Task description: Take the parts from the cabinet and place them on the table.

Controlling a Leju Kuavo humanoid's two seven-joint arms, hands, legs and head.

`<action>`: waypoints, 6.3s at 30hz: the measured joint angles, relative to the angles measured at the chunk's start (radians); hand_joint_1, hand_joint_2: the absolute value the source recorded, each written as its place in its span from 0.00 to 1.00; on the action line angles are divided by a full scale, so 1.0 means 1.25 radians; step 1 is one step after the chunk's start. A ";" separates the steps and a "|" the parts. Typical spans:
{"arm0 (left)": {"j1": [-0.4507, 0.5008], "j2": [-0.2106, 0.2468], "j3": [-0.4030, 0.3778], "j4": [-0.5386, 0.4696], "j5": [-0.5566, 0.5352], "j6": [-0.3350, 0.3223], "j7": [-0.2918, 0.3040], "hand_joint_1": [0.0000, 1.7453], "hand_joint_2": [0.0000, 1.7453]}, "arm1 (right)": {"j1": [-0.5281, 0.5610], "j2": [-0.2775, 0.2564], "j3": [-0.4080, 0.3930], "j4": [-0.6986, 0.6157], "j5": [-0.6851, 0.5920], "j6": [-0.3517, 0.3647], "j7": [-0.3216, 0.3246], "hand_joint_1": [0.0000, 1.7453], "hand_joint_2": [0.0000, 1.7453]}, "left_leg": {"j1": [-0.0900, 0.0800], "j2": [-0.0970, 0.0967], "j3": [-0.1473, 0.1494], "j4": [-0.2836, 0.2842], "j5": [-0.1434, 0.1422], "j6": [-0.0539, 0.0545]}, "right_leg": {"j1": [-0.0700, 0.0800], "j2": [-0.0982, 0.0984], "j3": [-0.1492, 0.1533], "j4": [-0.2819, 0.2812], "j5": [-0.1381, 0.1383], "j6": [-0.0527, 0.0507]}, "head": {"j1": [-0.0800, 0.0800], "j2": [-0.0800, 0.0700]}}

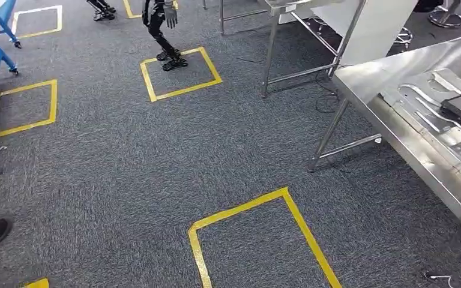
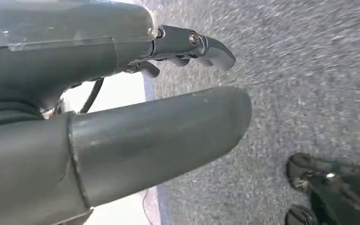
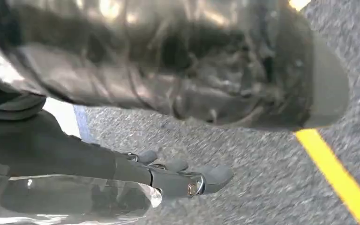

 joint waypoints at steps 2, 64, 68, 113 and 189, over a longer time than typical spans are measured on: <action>-0.005 0.000 0.000 0.000 0.000 -0.002 0.000 0.00 0.00 | 0.001 0.000 -0.003 0.000 0.001 0.009 0.004 0.00 0.00 | -0.009 0.026 0.015 -0.037 -0.005 0.011 | 0.006 -0.013 0.000 0.002 -0.005 0.009 | 0.001 0.000; -0.006 0.000 0.004 0.000 -0.006 -0.007 -0.001 0.00 0.00 | -0.003 -0.021 0.035 0.004 0.126 -0.020 0.077 0.00 0.00 | -0.007 0.020 0.012 -0.041 -0.001 0.007 | 0.006 -0.020 -0.010 0.004 0.011 0.013 | -0.001 0.000; -0.004 0.001 0.005 0.000 -0.006 -0.007 0.000 0.00 0.00 | -0.008 -0.021 0.039 0.004 0.134 -0.020 0.078 0.00 0.00 | 0.000 -0.010 0.026 -0.060 0.011 0.027 | -0.001 0.011 -0.005 0.023 -0.013 0.032 | 0.000 0.000; 0.000 -0.004 0.016 0.000 -0.015 0.013 -0.009 0.00 0.00 | -0.005 -0.027 0.046 0.010 0.148 -0.020 0.089 0.00 0.00 | 0.001 -0.129 0.004 -0.039 0.012 -0.001 | -0.010 0.093 -0.020 0.001 0.027 0.008 | 0.000 0.000; 0.000 -0.020 0.019 0.000 -0.025 0.015 -0.008 0.00 0.00 | 0.002 -0.038 0.027 0.017 0.168 -0.031 0.090 0.00 0.00 | -0.009 0.010 -0.023 -0.029 0.030 0.023 | 0.003 -0.025 0.050 -0.013 -0.023 0.036 | 0.000 0.000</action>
